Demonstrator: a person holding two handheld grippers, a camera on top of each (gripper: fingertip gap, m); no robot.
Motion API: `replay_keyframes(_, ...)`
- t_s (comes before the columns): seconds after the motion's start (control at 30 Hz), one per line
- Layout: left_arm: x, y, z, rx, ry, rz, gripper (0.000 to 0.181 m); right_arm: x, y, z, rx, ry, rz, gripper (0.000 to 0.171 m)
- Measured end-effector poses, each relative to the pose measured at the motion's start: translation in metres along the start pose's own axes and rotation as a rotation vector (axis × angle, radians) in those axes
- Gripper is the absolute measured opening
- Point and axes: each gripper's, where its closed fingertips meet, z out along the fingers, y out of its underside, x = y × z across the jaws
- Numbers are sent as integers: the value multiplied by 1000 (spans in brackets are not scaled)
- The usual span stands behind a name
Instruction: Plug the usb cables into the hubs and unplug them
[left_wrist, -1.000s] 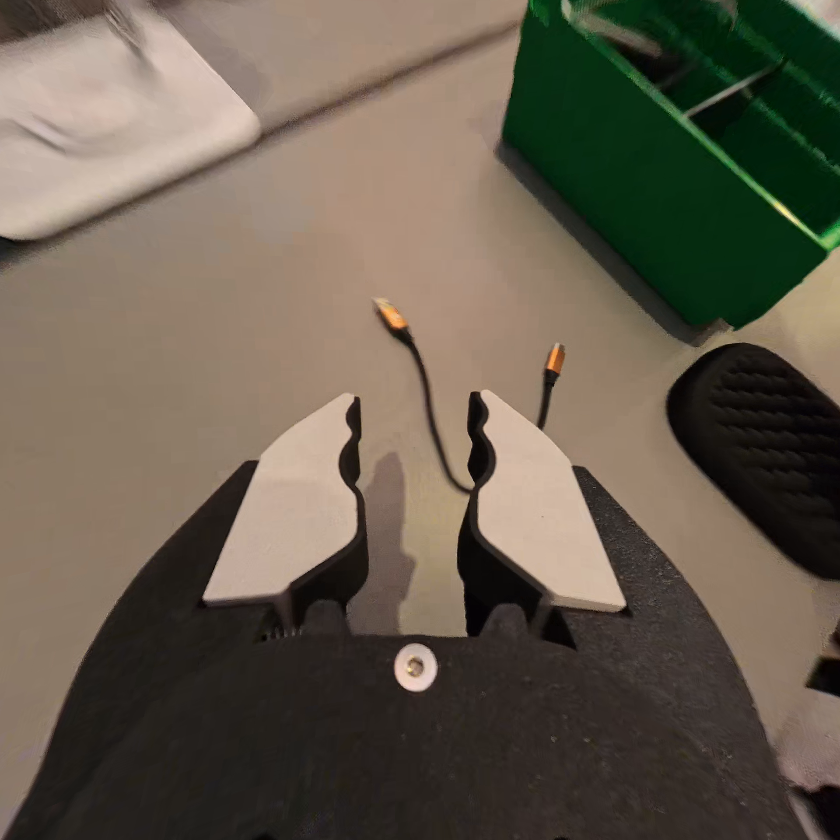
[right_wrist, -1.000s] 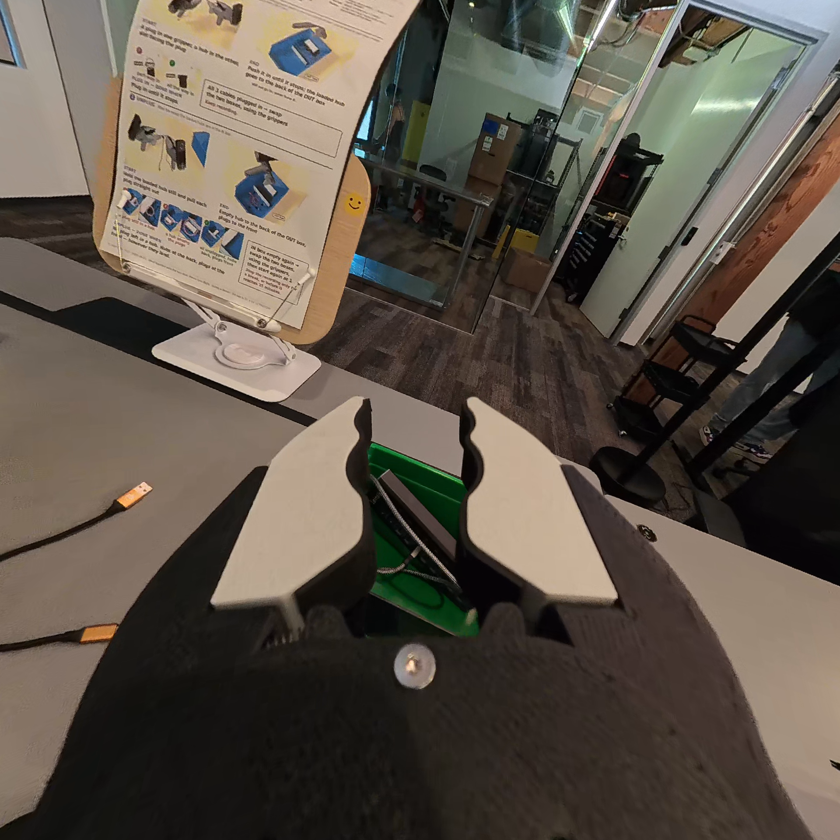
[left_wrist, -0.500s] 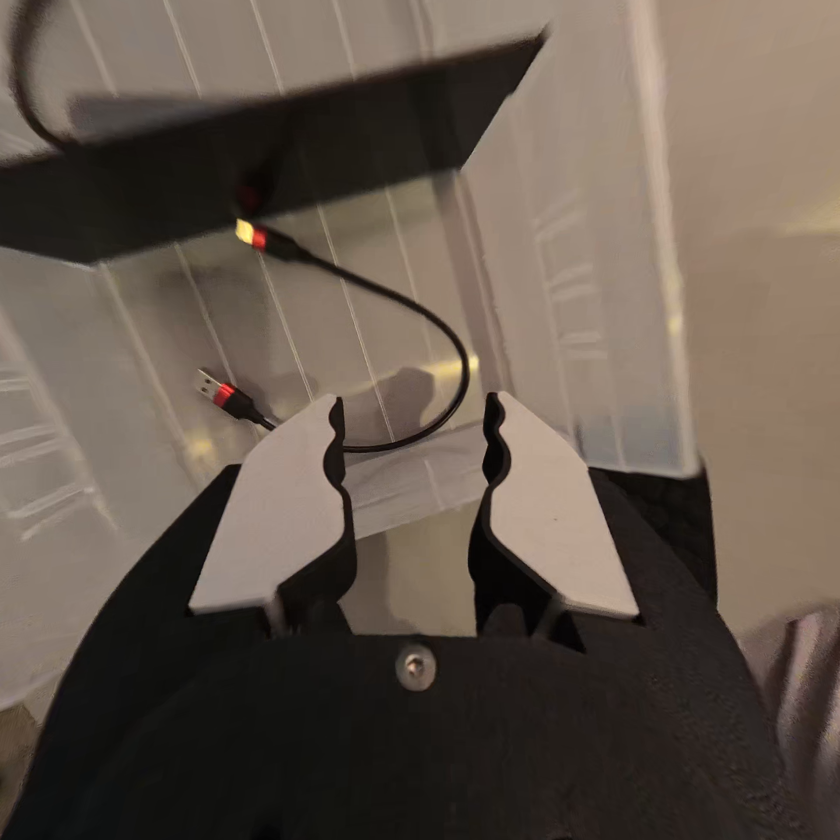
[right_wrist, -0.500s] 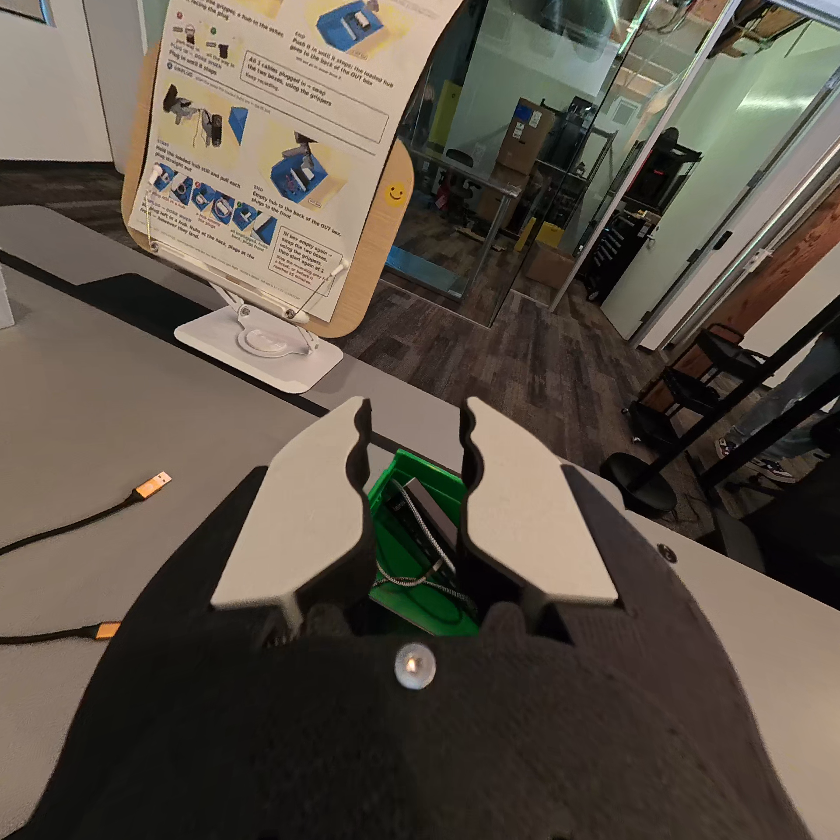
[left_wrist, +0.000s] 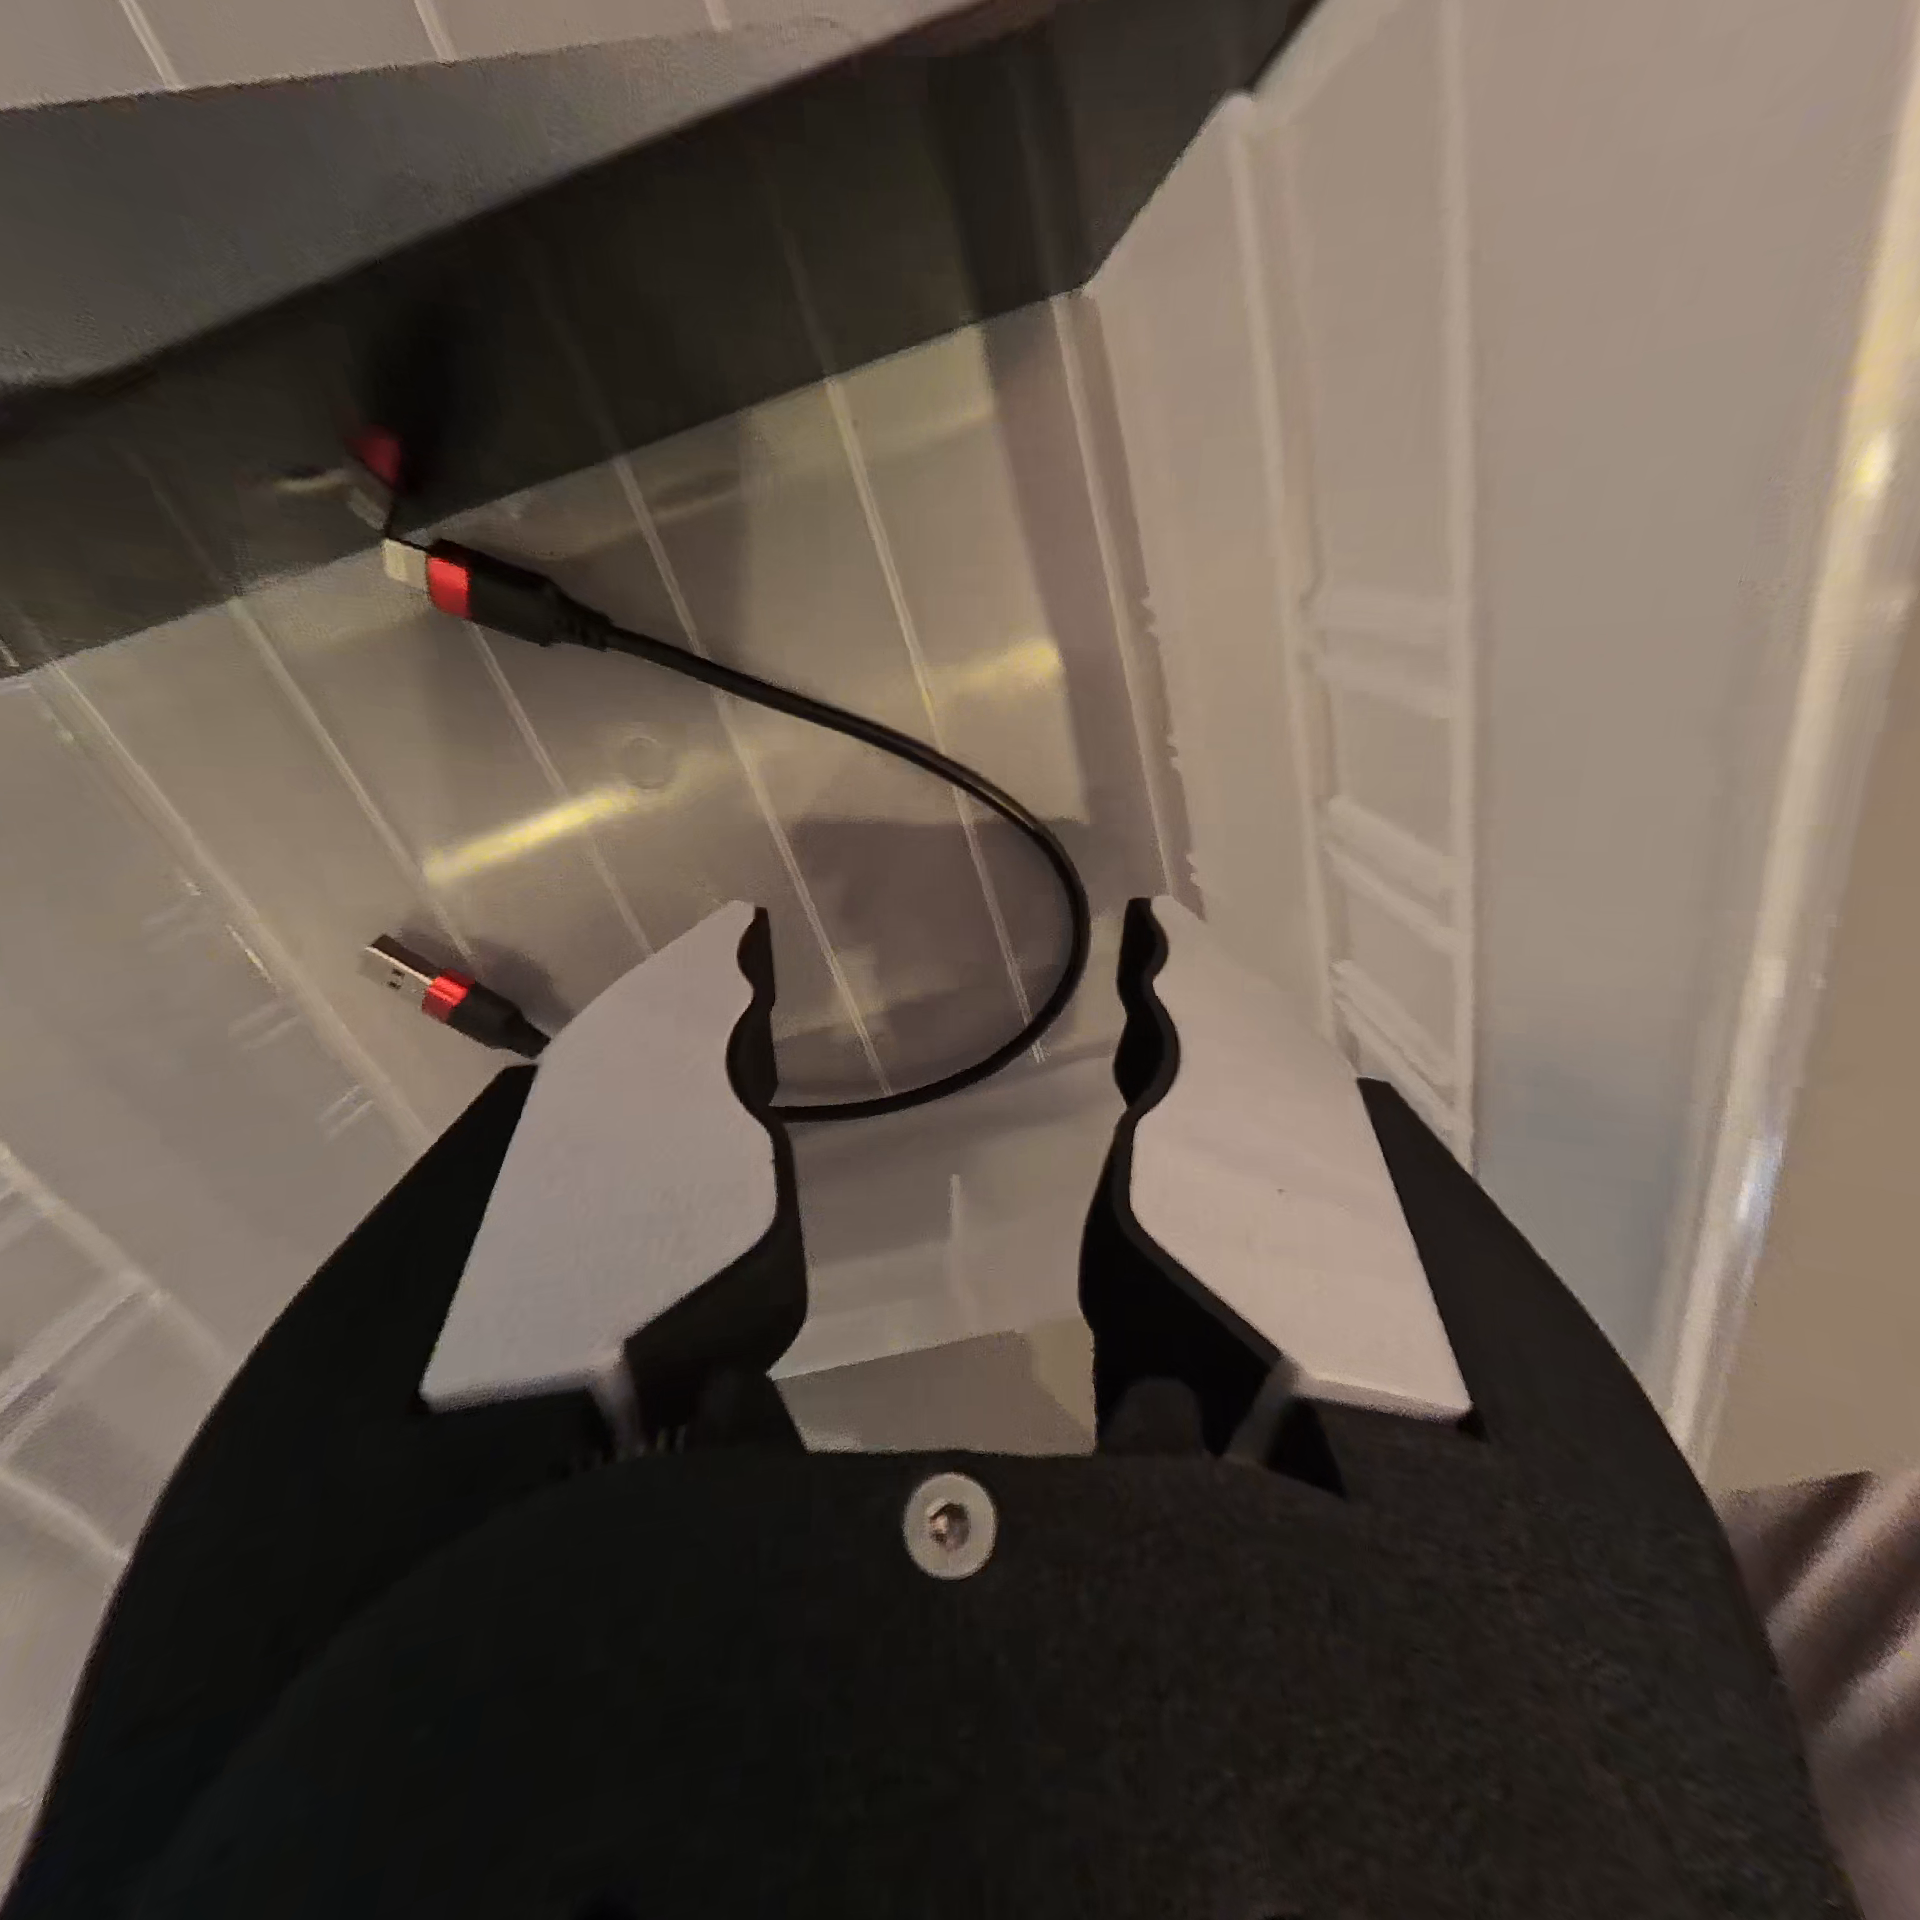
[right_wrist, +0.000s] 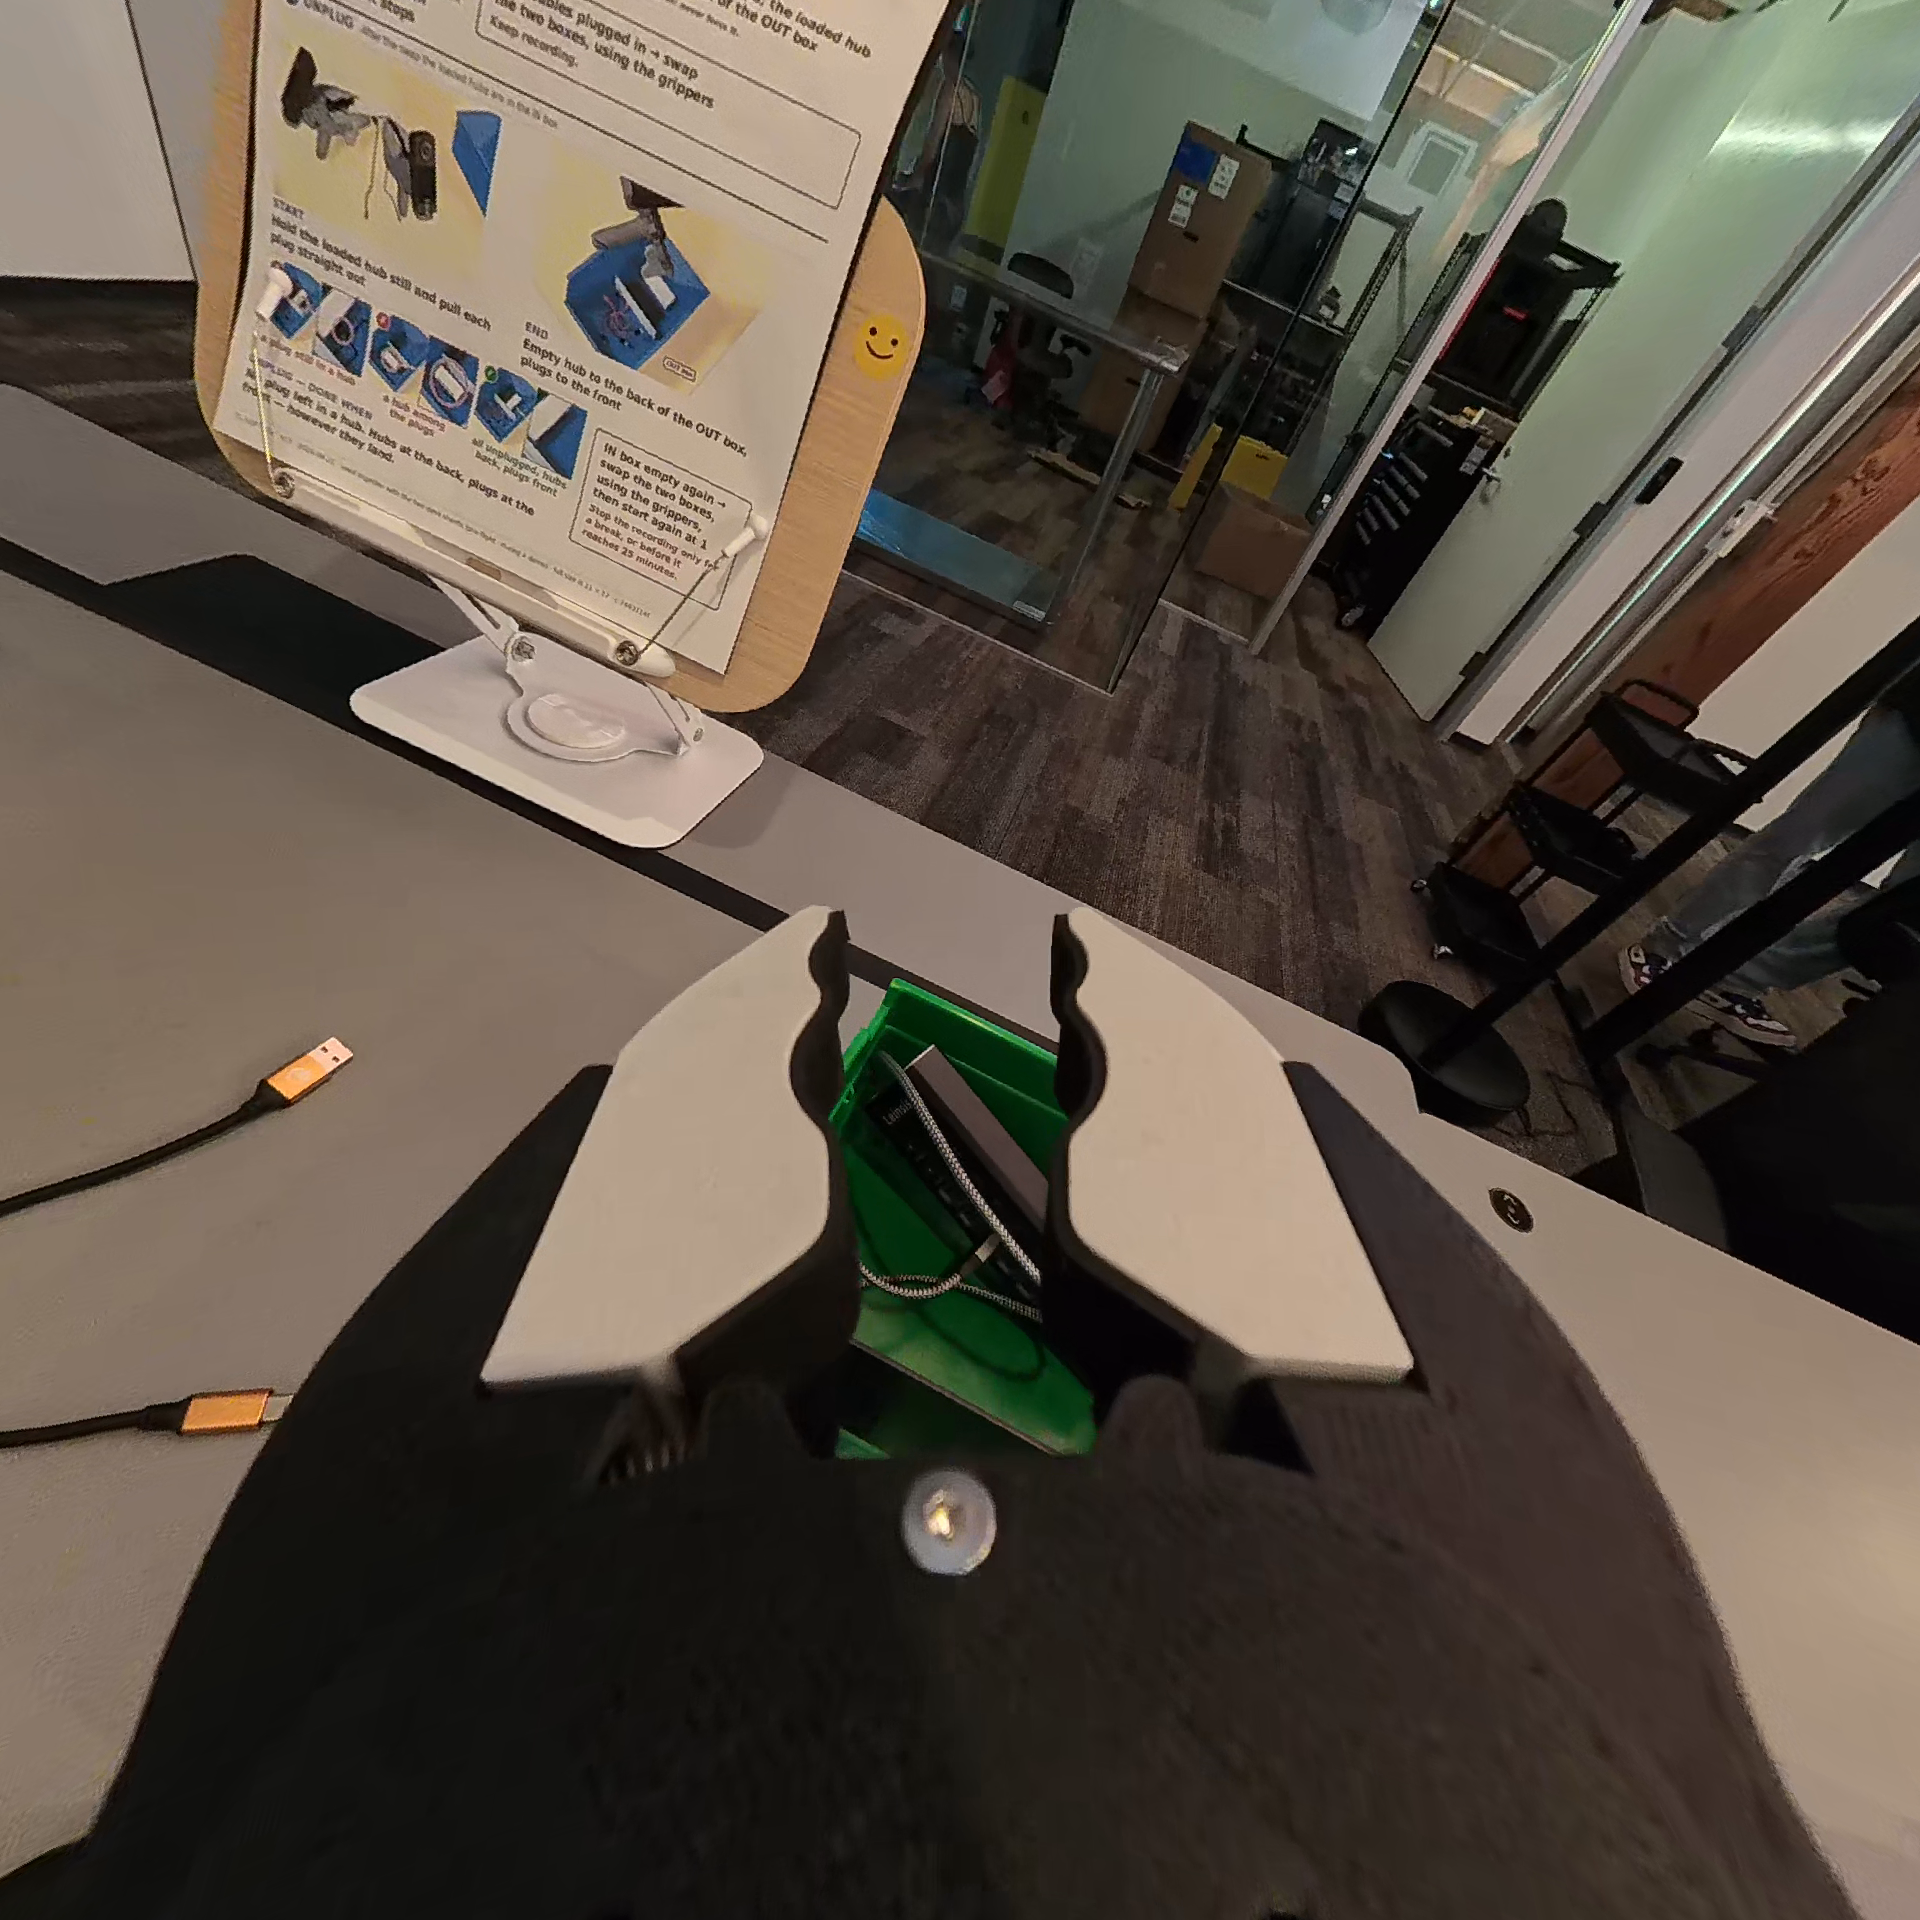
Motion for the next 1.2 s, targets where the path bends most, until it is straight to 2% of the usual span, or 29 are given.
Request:
replay_keyframes(0.17,5,-5,9,7,45,-121,59,5,2,-1,-4,10,6,38)
replay_keyframes(0.3,2,-7,11,1,-25,-149,50,7,4,0,-8,11,12,37)
replay_keyframes(0.53,0,-7,11,4,-60,-110,4,9,4,-4,-3,17,11,37)
replay_keyframes(0.67,-5,-5,2,49,0,-130,3,11,3,-6,8,17,19,37)
replay_keyframes(0.8,-18,-13,-44,213,17,-146,2,12,2,-7,14,17,21,37)
replay_keyframes(0.97,-8,-21,-137,490,116,-141,2,12,-1,-8,28,16,16,37)
replay_keyframes(1.1,41,-21,-216,729,165,-20,2,9,-6,-9,47,13,13,37)
replay_keyframes(1.2,105,-23,-245,799,188,181,1,4,-9,-9,53,10,-4,37)
